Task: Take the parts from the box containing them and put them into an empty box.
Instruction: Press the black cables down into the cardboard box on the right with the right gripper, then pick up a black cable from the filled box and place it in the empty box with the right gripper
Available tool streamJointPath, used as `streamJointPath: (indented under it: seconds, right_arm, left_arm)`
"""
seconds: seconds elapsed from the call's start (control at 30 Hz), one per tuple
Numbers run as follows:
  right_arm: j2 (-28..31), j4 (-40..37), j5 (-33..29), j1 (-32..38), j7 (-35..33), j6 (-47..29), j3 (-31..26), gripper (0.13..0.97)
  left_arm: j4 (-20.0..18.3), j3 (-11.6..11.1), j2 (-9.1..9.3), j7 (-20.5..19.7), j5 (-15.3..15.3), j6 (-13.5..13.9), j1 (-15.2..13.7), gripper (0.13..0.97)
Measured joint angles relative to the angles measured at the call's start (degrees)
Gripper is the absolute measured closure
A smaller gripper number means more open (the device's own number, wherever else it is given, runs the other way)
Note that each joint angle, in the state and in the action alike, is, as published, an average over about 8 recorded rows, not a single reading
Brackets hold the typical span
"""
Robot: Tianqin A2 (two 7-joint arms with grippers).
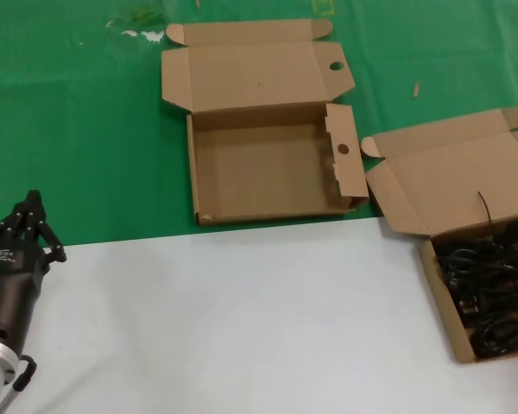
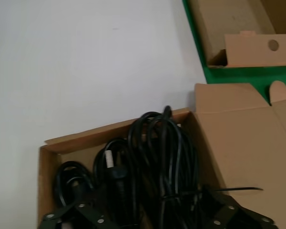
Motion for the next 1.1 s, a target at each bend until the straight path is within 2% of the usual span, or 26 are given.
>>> streamJointPath:
  seconds: [0.07, 0.2, 0.47, 0.5, 0.67, 0.77, 1.1]
  right_arm:
    - [-0.6, -1.1, -0.3, 0.9, -0.2, 0.0, -0.3, 0.404]
    - [-1.7, -2.6, -0.6, 2.4, -0.4, 0.3, -0.7, 0.404]
    - [-3.5, -4.5, -0.8, 4.2, -0.6, 1.2, -1.3, 0.619]
    - [-3.7, -4.7, -0.9, 4.4, -0.7, 1.3, -1.3, 0.619]
    - [-4.1, -5.1, -0.9, 5.0, -0.5, 1.4, -1.6, 0.73]
    - [-3.7, -4.1, -0.9, 5.5, 0.6, 0.7, -1.7, 0.796]
    - [-0.7, 5.7, -0.2, 10.9, 10.7, -6.6, -1.6, 0.883]
  left_arm:
    - [0.0, 0.0, 0.0, 0.0, 0.0, 0.0, 0.0, 0.957]
    - [0.0, 0.0, 0.0, 0.0, 0.0, 0.0, 0.0, 0.957]
    - [0.0, 0.0, 0.0, 0.0, 0.0, 0.0, 0.0, 0.957]
    - [0.0, 0.0, 0.0, 0.0, 0.0, 0.0, 0.0, 0.957]
    - [0.0, 0.0, 0.0, 0.0, 0.0, 0.0, 0.0, 0.957]
    - [0.0, 0.0, 0.0, 0.0, 0.0, 0.0, 0.0, 0.957]
    - [0.0, 0.0, 0.0, 0.0, 0.0, 0.0, 0.0, 0.957]
